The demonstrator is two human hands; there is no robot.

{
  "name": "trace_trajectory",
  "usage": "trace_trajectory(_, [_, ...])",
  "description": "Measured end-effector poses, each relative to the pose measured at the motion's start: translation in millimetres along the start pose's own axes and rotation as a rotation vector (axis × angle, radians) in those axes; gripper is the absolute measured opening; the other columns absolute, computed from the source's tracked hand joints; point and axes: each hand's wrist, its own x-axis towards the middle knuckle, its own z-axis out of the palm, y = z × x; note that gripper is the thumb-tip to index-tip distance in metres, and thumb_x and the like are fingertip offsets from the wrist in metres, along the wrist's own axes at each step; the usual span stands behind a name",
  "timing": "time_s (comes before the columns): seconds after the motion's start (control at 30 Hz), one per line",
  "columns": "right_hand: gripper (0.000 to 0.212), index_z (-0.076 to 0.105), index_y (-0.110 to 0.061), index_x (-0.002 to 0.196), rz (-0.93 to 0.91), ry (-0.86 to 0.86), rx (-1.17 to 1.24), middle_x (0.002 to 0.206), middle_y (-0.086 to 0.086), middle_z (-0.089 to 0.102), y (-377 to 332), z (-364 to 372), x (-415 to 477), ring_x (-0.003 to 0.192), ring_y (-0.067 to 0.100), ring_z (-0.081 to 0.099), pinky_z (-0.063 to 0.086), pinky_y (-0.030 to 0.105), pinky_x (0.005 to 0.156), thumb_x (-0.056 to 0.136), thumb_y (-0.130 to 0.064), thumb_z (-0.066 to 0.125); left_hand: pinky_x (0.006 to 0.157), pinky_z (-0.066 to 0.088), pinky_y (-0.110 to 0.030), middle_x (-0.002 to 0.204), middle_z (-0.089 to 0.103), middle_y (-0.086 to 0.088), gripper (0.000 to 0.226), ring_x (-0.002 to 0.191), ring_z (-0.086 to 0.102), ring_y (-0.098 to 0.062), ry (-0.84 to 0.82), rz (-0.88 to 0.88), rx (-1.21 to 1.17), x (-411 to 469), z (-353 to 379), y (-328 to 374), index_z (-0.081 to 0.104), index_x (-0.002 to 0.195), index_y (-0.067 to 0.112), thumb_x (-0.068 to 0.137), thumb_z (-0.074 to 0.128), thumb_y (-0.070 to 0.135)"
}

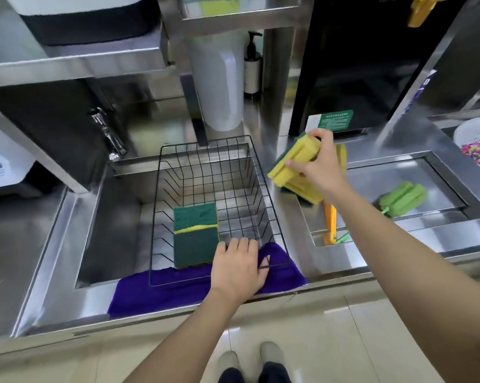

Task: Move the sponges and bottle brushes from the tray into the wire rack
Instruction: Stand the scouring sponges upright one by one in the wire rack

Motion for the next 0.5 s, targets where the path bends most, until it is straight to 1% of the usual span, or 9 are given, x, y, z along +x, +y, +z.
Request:
trace_trajectory(0.07, [0.085, 0.036, -0.046, 0.127, -0.018, -0.081, 0.024, 0.121, 0.009, 0.040, -3.0, 19.2, 2.6, 0.109, 0.028, 0.052, 0.050, 0.051, 0.094, 0.056, -0.028, 0.081, 0.063, 0.044, -0.038, 0.073, 0.059, -0.005, 0.041, 0.067, 0.054, -0.026, 0.024, -0.019, 0.009, -3.9, -2.1, -11.3, 0.059, 0.077, 0.012, 0.082, 0.037, 0.046])
trace_trajectory(0.13, [0.083, 0.038, -0.041, 0.132, -0.029, -0.144, -0.055, 0.117, 0.007, 0.035, -6.7, 45.1, 6.0, 0.105, 0.022, 0.048, 0.047, 0.047, 0.098, 0.064, -0.022, 0.081, 0.064, 0.043, -0.038, 0.074, 0.059, -0.005, 0.042, 0.068, 0.053, -0.026, 0.038, -0.058, 0.037, -12.9, -3.0, -26.2, 0.059, 0.077, 0.012, 0.082, 0.038, 0.048])
trace_trajectory(0.17, [0.079, 0.041, -0.037, 0.130, -0.025, -0.162, -0.086, 0.115, 0.006, 0.035, -9.3, 56.8, 6.1, 0.104, 0.021, 0.046, 0.046, 0.047, 0.100, 0.064, -0.021, 0.082, 0.065, 0.043, -0.038, 0.074, 0.058, -0.005, 0.042, 0.069, 0.053, -0.026, 0.041, -0.078, 0.051, -16.7, -3.4, -32.3, 0.059, 0.077, 0.012, 0.082, 0.039, 0.048])
trace_trajectory(0.23, [0.075, 0.044, -0.033, 0.119, -0.033, -0.188, -0.085, 0.119, 0.007, 0.040, -12.3, 79.6, 7.7, 0.107, 0.022, 0.046, 0.045, 0.046, 0.100, 0.058, -0.022, 0.085, 0.065, 0.042, -0.037, 0.074, 0.057, -0.005, 0.041, 0.069, 0.052, -0.026, 0.049, -0.103, 0.067, -24.8, -3.0, -44.3, 0.058, 0.076, 0.012, 0.083, 0.041, 0.049])
trace_trajectory(0.27, [0.073, 0.042, -0.031, 0.115, -0.042, -0.204, -0.079, 0.122, 0.008, 0.042, -12.8, 90.8, 9.2, 0.109, 0.023, 0.047, 0.045, 0.043, 0.098, 0.056, -0.023, 0.085, 0.065, 0.041, -0.037, 0.073, 0.056, -0.004, 0.040, 0.069, 0.051, -0.025, 0.054, -0.108, 0.070, -29.4, -2.3, -50.2, 0.057, 0.076, 0.013, 0.084, 0.042, 0.049])
trace_trajectory(0.33, [0.070, 0.040, -0.021, 0.116, -0.031, -0.242, -0.106, 0.123, 0.007, 0.044, -14.5, 109.8, 10.2, 0.107, 0.019, 0.046, 0.039, 0.027, 0.088, 0.062, -0.020, 0.085, 0.066, 0.041, -0.037, 0.072, 0.055, -0.004, 0.037, 0.068, 0.050, -0.025, 0.082, -0.100, 0.069, -38.2, -0.2, -61.4, 0.056, 0.074, 0.013, 0.085, 0.045, 0.046])
trace_trajectory(0.37, [0.069, 0.040, -0.015, 0.119, -0.026, -0.246, -0.126, 0.121, 0.005, 0.044, -15.6, 118.7, 9.8, 0.104, 0.017, 0.044, 0.034, 0.023, 0.081, 0.065, -0.018, 0.084, 0.065, 0.041, -0.037, 0.071, 0.055, -0.004, 0.035, 0.068, 0.050, -0.025, 0.103, -0.090, 0.071, -41.6, 0.6, -65.7, 0.055, 0.073, 0.013, 0.085, 0.047, 0.045])
trace_trajectory(0.4, [0.069, 0.040, -0.012, 0.120, -0.028, -0.249, -0.141, 0.119, 0.003, 0.044, -15.4, 127.2, 9.7, 0.103, 0.017, 0.044, 0.032, 0.022, 0.079, 0.066, -0.018, 0.083, 0.065, 0.041, -0.036, 0.071, 0.055, -0.004, 0.034, 0.068, 0.050, -0.025, 0.123, -0.080, 0.076, -44.0, 1.2, -68.7, 0.055, 0.073, 0.013, 0.085, 0.049, 0.044])
trace_trajectory(0.5, [0.065, 0.042, -0.016, 0.112, -0.047, -0.256, -0.245, 0.110, -0.003, 0.046, -15.2, 148.4, 9.0, 0.106, 0.020, 0.044, 0.038, 0.036, 0.090, 0.063, -0.022, 0.085, 0.067, 0.041, -0.036, 0.071, 0.055, -0.003, 0.032, 0.068, 0.050, -0.024, 0.166, -0.071, 0.080, -46.2, 2.5, -70.7, 0.056, 0.072, 0.013, 0.084, 0.054, 0.043])
